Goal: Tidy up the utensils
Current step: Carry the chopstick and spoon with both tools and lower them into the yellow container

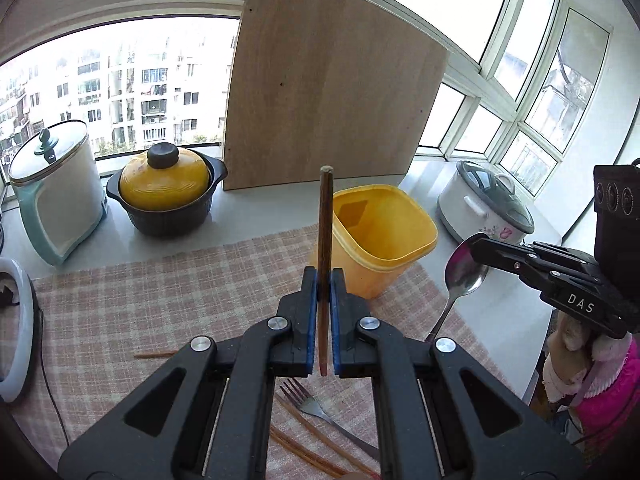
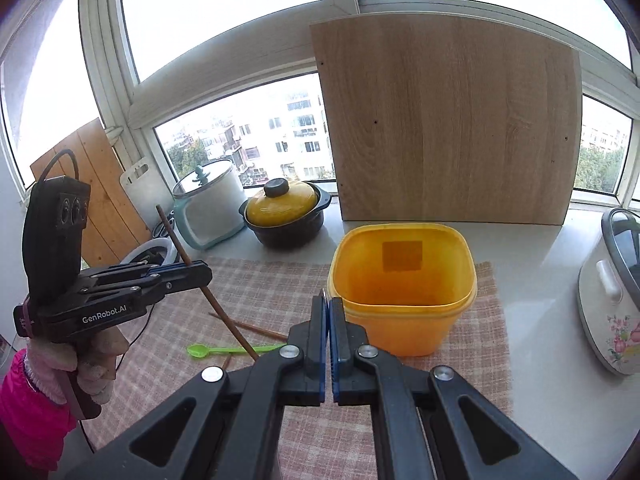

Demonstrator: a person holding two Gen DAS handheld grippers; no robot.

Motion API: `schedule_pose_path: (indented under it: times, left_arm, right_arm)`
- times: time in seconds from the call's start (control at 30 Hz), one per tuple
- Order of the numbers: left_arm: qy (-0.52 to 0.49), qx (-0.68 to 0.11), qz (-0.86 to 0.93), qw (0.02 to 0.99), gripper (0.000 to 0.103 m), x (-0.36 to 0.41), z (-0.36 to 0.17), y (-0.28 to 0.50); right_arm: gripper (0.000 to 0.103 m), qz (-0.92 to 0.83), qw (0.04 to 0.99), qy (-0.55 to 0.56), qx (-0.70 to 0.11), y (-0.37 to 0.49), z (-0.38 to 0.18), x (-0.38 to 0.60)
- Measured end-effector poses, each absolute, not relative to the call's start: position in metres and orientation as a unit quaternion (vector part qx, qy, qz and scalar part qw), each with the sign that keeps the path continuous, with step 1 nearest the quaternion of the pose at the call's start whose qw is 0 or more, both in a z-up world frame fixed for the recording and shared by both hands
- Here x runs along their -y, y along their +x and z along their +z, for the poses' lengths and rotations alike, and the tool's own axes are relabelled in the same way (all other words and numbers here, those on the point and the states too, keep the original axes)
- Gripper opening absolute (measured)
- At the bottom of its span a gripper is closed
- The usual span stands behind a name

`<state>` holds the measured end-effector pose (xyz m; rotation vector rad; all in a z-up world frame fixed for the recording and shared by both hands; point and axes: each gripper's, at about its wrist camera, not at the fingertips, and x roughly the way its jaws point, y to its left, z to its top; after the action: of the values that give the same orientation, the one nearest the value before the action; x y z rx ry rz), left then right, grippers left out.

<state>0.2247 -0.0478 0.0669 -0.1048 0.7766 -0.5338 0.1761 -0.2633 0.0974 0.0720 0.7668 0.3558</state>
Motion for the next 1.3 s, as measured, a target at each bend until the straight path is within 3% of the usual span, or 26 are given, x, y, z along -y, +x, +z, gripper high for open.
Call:
schedule_pose_path:
  times: [0.6, 1.3]
  left_arm:
    - [-0.061, -0.301, -0.292, 0.906, 0.004, 0.085, 0.141, 0.272]
    - [-0.032, -0.392, -0.267, 0.88, 0.004, 0.134, 0.059, 0.317]
  right_arm:
    - [0.0, 0.096, 0.947, 0.024, -0.305, 0.234, 0.162, 0.32]
    - [0.0, 0.059, 0.93, -0.02, -0.363, 0.289, 0.096, 0.313]
